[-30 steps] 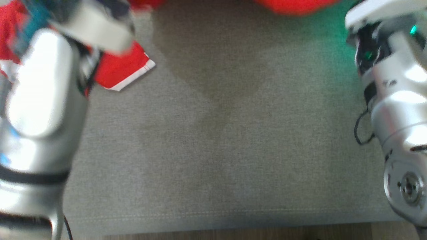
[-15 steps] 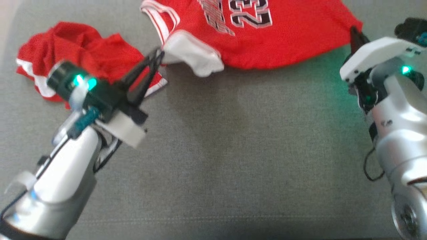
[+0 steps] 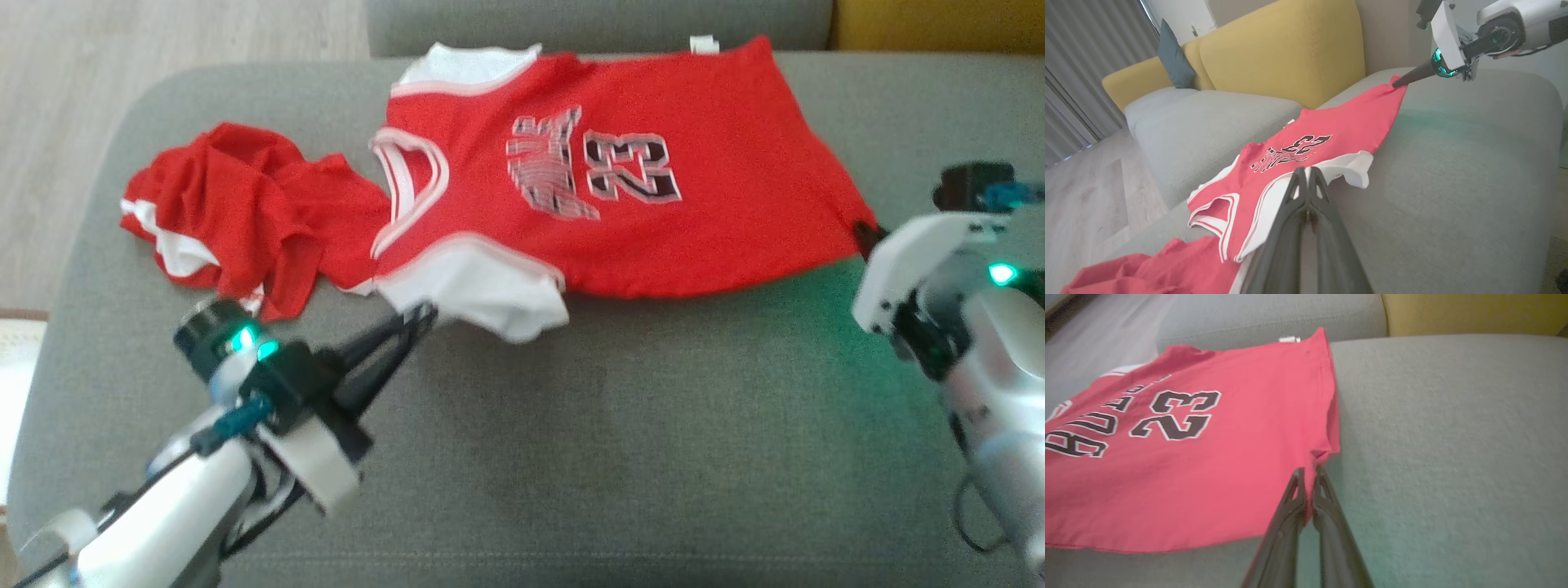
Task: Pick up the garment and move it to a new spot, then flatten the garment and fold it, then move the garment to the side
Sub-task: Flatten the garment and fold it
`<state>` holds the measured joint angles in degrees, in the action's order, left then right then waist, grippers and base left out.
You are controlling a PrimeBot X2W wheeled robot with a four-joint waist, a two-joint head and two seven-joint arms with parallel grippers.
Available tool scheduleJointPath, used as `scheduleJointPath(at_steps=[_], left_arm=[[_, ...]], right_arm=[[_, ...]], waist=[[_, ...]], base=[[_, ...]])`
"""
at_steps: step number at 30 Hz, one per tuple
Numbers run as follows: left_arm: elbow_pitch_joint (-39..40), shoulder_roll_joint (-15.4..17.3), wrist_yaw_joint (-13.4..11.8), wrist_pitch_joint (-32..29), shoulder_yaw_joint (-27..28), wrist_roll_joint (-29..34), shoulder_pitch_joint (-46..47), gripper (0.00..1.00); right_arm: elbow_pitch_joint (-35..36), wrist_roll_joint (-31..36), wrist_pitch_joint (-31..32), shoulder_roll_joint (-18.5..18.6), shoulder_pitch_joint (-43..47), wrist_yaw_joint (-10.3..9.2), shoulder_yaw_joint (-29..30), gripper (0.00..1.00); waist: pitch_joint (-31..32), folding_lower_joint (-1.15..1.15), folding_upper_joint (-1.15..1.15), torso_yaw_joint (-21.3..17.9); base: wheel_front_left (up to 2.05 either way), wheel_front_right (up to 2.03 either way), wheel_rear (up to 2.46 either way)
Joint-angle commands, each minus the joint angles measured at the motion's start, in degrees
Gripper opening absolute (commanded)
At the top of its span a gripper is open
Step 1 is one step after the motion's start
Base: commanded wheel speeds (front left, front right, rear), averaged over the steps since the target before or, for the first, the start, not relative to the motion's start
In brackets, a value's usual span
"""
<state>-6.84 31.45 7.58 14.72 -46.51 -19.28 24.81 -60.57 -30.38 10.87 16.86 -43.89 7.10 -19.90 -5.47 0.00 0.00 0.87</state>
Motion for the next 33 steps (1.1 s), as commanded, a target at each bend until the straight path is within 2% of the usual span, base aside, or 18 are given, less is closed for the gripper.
scheduleJointPath(at_steps=[1, 15, 25, 33], left_arm=[[2.06, 3.20, -0.09, 0.28, 1.64, -1.15, 1.75, 0.00], [7.09, 13.49, -0.09, -0.24, -11.89, -13.88, 0.90, 0.00], [9.93, 18.97, -0.09, -2.79, -15.21, -15.85, 0.83, 0.00], [14.94, 23.26, -0.09, -6.87, -17.47, -18.19, -0.44, 0.00]], right_arm=[[2.66, -0.92, 1.00, 1.81, 0.18, 0.39, -1.40, 0.00], [15.19, -7.81, 17.88, 12.76, 10.01, 0.39, -8.27, 0.00], [24.83, -11.62, 31.43, 17.24, 16.41, 0.39, -7.05, 0.00], [36.63, -13.33, 44.92, 19.79, 23.28, 0.39, -2.20, 0.00]], waist=[[1.55, 0.00, 0.00, 0.29], [6.09, 0.00, 0.00, -0.66], [7.34, 0.00, 0.00, -1.71], [7.81, 0.00, 0.00, -2.26]], base=[[0.00, 0.00, 0.00], [0.00, 0.00, 0.00], [0.00, 0.00, 0.00], [0.00, 0.00, 0.00]])
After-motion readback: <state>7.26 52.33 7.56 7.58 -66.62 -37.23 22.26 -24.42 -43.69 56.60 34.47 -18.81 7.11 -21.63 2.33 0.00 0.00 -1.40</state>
